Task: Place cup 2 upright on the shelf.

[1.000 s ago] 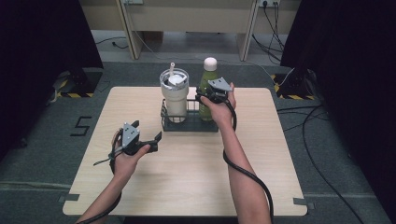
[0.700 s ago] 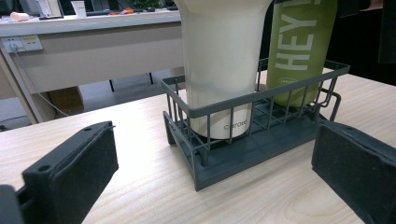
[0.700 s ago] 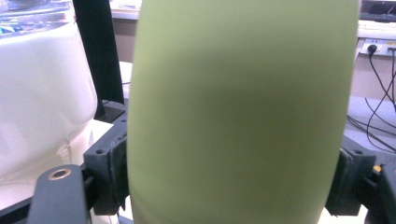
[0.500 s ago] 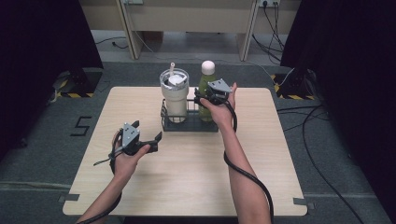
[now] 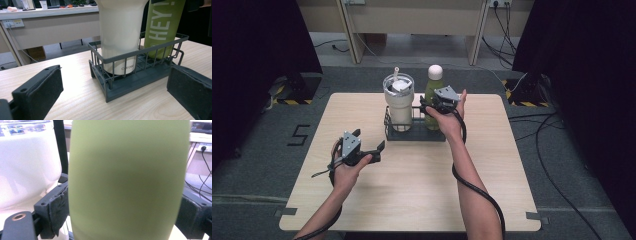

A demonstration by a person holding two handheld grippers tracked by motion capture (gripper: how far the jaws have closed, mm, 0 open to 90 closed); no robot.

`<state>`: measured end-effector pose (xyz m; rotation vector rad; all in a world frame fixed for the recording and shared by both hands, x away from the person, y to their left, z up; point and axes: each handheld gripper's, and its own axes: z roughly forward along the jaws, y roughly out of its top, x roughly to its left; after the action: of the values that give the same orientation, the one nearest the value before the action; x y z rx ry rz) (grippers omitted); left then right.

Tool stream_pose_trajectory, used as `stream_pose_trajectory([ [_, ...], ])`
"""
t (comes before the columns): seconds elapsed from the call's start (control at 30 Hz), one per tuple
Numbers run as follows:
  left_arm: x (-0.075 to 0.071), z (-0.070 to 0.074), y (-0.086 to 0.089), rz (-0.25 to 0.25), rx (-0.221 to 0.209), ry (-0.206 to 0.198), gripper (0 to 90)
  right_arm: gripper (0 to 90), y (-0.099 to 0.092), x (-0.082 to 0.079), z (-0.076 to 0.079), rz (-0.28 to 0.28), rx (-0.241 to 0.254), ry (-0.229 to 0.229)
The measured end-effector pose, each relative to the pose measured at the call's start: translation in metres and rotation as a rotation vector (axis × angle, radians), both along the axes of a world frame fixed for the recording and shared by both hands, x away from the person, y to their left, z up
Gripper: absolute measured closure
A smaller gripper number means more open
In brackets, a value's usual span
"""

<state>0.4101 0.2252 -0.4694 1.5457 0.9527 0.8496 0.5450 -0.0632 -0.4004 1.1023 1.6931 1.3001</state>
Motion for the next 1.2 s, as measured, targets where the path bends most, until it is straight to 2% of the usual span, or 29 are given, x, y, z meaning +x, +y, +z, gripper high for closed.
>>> stream_pose_trajectory([
  [0.4, 0.000, 0.000, 0.000, 0.000, 0.001, 0.001, 0.0, 10.6, -0.004, -0.008, 0.002, 0.004, -0.009, -0.009],
  [1.2, 0.000, 0.000, 0.001, 0.007, -0.004, 0.002, 0.0, 8.0, -0.016, -0.028, 0.004, 0.013, 0.017, -0.023],
])
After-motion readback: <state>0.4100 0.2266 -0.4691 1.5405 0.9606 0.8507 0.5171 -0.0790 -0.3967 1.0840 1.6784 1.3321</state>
